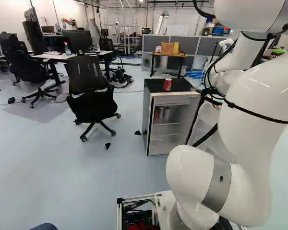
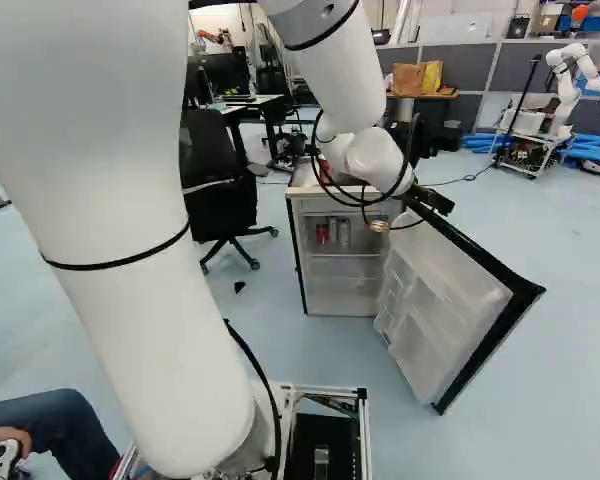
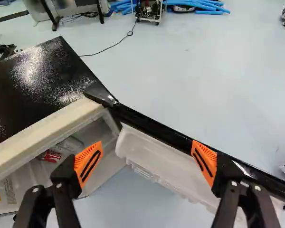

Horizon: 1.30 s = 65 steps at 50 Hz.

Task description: Grab a drink from the fridge

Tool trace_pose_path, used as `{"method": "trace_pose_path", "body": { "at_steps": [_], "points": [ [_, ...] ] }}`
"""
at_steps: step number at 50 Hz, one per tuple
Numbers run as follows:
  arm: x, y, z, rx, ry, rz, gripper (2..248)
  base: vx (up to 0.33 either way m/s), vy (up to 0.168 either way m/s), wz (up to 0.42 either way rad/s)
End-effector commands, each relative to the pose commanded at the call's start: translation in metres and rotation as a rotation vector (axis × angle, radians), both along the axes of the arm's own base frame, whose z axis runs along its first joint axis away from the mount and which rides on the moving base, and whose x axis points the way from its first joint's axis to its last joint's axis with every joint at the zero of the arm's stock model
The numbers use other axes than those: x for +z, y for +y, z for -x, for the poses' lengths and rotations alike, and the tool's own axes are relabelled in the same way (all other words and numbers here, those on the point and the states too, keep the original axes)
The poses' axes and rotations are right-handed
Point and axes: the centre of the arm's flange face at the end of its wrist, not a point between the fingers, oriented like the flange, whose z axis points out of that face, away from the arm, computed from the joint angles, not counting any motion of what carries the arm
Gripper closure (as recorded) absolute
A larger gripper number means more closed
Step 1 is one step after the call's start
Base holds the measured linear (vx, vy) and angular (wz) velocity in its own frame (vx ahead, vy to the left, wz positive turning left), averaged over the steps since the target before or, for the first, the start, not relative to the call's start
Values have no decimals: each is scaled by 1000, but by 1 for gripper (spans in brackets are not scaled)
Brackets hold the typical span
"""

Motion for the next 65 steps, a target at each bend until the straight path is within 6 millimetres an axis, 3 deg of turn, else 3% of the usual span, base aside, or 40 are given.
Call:
{"method": "trace_pose_path", "body": {
  "at_steps": [39,65],
  "points": [
    [35,-56,8,-89,26,-23,3,0,0,0],
    [27,-100,8,-151,79,-88,3,0,0,0]
  ]
}}
